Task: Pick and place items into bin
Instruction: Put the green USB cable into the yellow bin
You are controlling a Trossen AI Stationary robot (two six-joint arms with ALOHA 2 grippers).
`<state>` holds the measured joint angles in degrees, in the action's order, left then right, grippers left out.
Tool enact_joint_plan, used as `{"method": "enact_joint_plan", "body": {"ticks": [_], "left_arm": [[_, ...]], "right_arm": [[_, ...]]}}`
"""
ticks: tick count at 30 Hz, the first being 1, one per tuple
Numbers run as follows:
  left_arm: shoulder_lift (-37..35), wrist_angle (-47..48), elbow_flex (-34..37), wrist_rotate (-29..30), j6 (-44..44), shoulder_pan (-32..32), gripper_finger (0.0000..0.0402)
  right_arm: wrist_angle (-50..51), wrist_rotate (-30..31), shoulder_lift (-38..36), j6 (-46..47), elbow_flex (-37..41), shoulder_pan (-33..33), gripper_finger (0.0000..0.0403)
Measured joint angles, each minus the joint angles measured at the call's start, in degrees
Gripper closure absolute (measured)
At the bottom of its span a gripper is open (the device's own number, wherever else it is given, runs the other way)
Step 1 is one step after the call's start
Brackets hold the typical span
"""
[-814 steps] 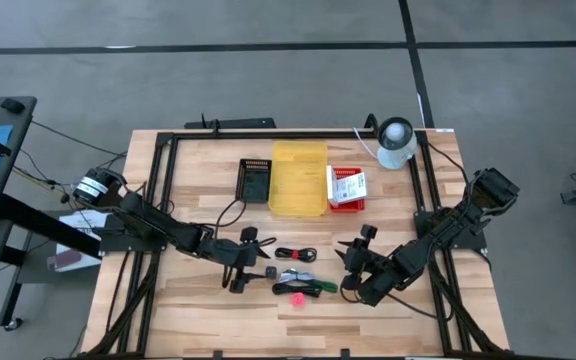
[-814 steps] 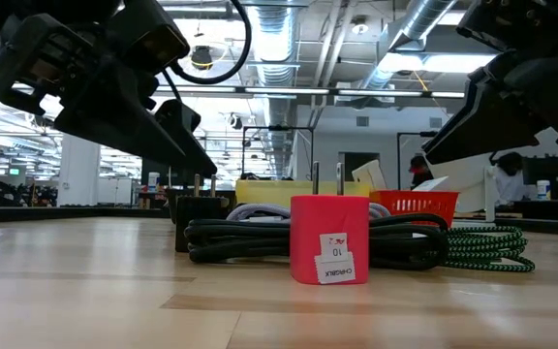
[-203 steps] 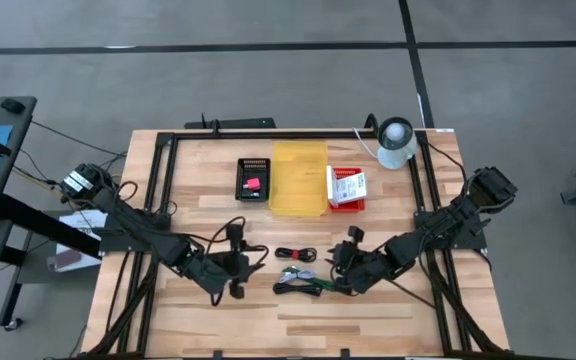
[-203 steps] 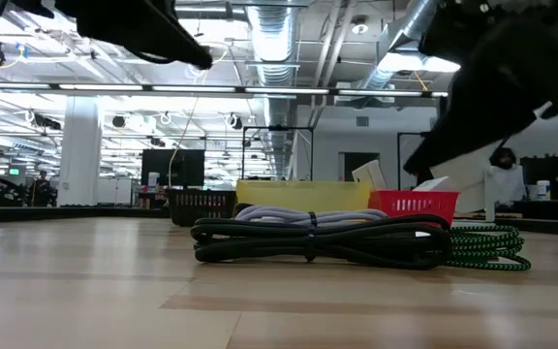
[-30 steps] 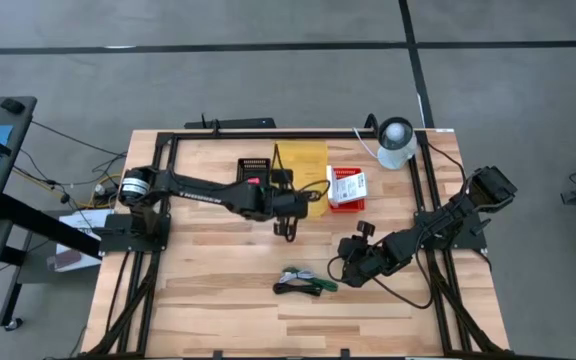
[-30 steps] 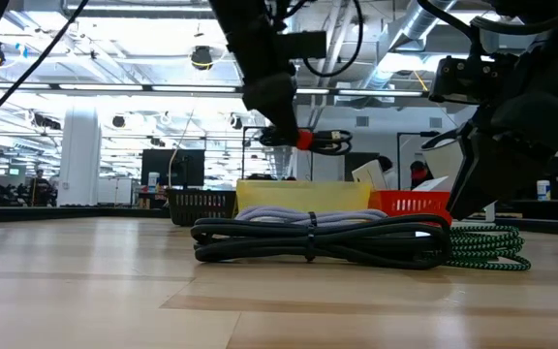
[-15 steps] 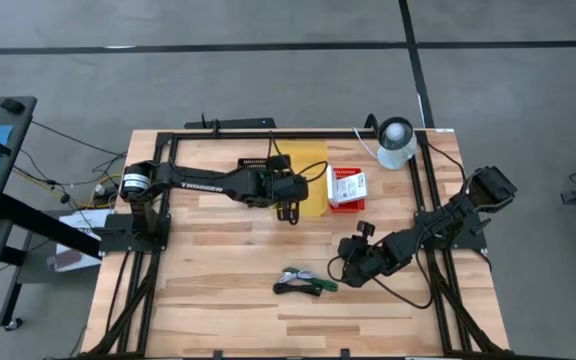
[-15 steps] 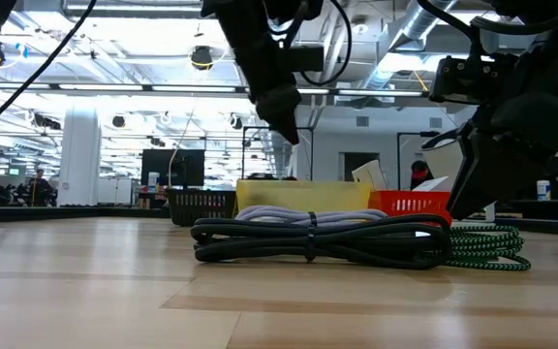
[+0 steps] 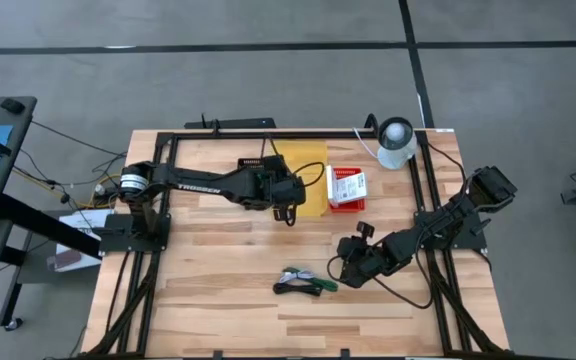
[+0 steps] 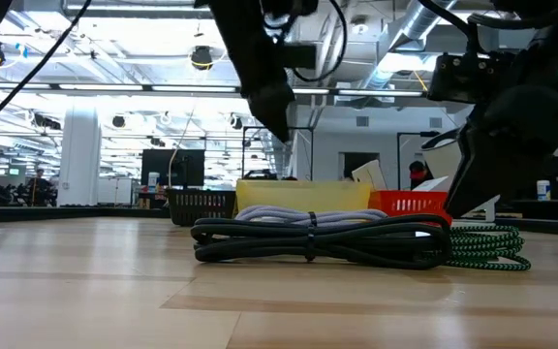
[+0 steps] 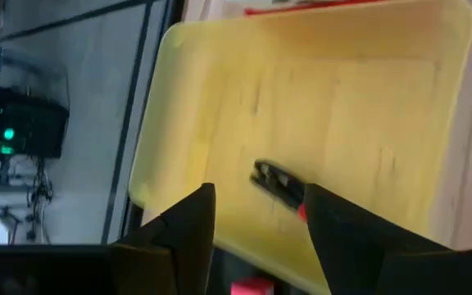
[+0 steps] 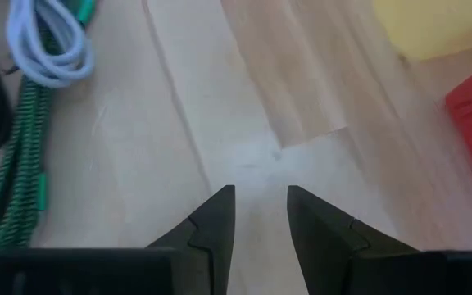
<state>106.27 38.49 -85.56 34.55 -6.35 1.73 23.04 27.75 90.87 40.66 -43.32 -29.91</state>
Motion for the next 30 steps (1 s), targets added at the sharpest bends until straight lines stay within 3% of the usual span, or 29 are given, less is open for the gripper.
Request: {"method": "enact_joint_plan", "body": {"ticks": [9, 15, 19, 30], "left_arm": [[-8.8, 1.7, 0.4, 4.0, 6.6, -6.4, 0.0221], [-14.2, 2.7, 0.4, 10.9, 6.9, -12.2, 0.0221], [-16.6, 5.1, 0.5, 11.7, 6.8, -14.6, 0.0221], [-18.6, 9.2, 0.5, 12.0, 6.6, -15.3, 0.0221]], "right_arm": [[-3.5, -4.9, 0.0, 0.0, -2.7, -0.1, 0.0295], [-5.2, -7.0, 0.0, 2.8, -2.8, -0.7, 0.0295], [-5.5, -7.8, 0.0, 5.1, -2.8, -1.9, 0.0295], [-10.5, -31.4, 0.0, 10.4, -2.8, 1.2, 0.0295]]}}
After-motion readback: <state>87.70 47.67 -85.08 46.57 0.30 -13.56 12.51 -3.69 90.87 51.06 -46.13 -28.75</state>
